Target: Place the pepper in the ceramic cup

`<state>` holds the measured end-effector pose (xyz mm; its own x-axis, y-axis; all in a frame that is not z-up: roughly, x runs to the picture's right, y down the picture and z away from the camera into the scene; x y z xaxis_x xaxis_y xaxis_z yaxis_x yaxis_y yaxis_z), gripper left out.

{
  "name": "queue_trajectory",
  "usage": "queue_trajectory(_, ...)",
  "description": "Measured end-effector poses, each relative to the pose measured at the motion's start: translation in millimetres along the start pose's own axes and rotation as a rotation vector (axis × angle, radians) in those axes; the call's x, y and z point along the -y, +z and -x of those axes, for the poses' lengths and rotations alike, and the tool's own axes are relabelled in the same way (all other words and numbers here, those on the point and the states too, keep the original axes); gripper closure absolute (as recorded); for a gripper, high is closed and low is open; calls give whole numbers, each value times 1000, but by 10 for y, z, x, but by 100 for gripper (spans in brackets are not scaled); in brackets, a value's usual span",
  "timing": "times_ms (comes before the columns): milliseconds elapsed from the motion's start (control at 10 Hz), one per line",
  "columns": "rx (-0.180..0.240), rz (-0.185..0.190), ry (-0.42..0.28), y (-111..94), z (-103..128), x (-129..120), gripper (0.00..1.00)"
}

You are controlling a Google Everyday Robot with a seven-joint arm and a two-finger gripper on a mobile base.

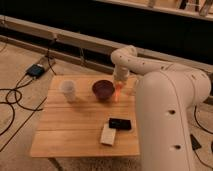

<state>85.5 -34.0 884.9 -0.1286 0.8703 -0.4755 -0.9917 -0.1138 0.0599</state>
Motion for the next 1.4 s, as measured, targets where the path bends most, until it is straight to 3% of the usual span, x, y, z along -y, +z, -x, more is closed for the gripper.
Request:
queue_trajectory(500, 195, 70, -196, -914, 131, -817, 100)
queue_trajectory(700, 244, 101, -250, -1081, 119, -1102, 100)
queue_trajectory(900, 282, 134, -314, -1152, 74, -1418, 100)
queue_trajectory(1400, 339, 150, -416, -1071, 38, -1870, 100)
